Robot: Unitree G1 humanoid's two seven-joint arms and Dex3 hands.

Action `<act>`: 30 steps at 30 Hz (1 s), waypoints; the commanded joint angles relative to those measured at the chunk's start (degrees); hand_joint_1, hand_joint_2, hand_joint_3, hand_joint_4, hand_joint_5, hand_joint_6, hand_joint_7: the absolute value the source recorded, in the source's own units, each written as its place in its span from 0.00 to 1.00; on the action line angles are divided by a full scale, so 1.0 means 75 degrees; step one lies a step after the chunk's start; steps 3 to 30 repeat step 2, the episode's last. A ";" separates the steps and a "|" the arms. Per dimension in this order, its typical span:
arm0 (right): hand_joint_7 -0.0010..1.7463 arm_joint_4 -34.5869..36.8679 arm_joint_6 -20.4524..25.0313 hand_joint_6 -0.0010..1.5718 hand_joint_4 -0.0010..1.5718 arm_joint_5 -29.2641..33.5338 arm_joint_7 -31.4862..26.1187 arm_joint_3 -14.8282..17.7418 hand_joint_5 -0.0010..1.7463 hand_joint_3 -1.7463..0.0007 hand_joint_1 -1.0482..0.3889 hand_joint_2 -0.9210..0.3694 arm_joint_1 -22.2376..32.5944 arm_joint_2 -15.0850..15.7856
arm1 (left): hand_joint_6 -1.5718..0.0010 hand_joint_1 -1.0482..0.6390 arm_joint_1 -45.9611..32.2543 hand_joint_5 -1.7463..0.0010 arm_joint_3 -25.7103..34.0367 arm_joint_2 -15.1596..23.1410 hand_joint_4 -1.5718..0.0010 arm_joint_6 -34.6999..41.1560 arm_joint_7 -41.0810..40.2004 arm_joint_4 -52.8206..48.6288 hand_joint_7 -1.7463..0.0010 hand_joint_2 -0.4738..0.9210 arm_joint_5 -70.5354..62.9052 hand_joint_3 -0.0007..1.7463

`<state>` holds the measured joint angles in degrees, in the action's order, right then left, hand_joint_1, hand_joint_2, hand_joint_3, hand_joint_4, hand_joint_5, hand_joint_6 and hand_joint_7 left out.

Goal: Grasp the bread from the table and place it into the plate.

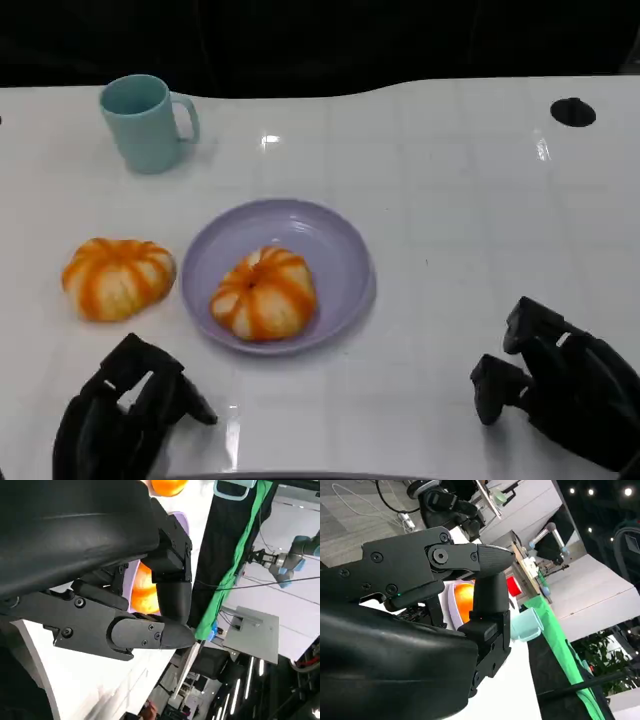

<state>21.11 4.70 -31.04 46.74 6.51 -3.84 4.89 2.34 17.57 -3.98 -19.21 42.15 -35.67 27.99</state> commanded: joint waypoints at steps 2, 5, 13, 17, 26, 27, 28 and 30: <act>1.00 0.0216 -0.0251 0.33 0.48 0.0081 0.0215 0.0109 1.00 0.77 0.36 0.00 -0.0111 0.0068 | 0.69 0.27 0.0024 0.00 0.0044 0.0146 0.60 -0.0057 0.0068 -0.0046 0.10 1.00 0.0047 0.14; 1.00 0.0216 -0.0251 0.33 0.48 0.0081 0.0215 0.0109 1.00 0.77 0.36 0.00 -0.0111 0.0068 | 0.69 0.27 0.0024 0.00 0.0044 0.0146 0.60 -0.0057 0.0068 -0.0046 0.10 1.00 0.0047 0.14; 1.00 0.0216 -0.0251 0.33 0.48 0.0081 0.0215 0.0109 1.00 0.77 0.36 0.00 -0.0111 0.0068 | 0.69 0.27 0.0024 0.00 0.0044 0.0146 0.60 -0.0057 0.0068 -0.0046 0.10 1.00 0.0047 0.14; 1.00 0.0216 -0.0251 0.33 0.48 0.0081 0.0215 0.0109 1.00 0.77 0.36 0.00 -0.0111 0.0068 | 0.69 0.27 0.0024 0.00 0.0044 0.0146 0.60 -0.0057 0.0068 -0.0046 0.10 1.00 0.0047 0.14; 1.00 0.0216 -0.0251 0.33 0.48 0.0081 0.0215 0.0109 1.00 0.77 0.36 0.00 -0.0111 0.0068 | 0.69 0.27 0.0024 0.00 0.0044 0.0146 0.60 -0.0057 0.0068 -0.0046 0.10 1.00 0.0047 0.14; 1.00 0.0216 -0.0251 0.33 0.48 0.0081 0.0215 0.0109 1.00 0.77 0.36 0.00 -0.0111 0.0068 | 0.69 0.27 0.0024 0.00 0.0044 0.0146 0.60 -0.0057 0.0068 -0.0046 0.10 1.00 0.0047 0.14; 1.00 0.0216 -0.0251 0.33 0.48 0.0081 0.0215 0.0109 1.00 0.77 0.36 0.00 -0.0111 0.0068 | 0.69 0.27 0.0024 0.00 0.0044 0.0146 0.60 -0.0057 0.0068 -0.0046 0.10 1.00 0.0047 0.14; 1.00 0.0216 -0.0251 0.33 0.48 0.0081 0.0215 0.0109 1.00 0.77 0.36 0.00 -0.0111 0.0068 | 0.69 0.27 0.0024 0.00 0.0044 0.0146 0.60 -0.0057 0.0068 -0.0046 0.10 1.00 0.0047 0.14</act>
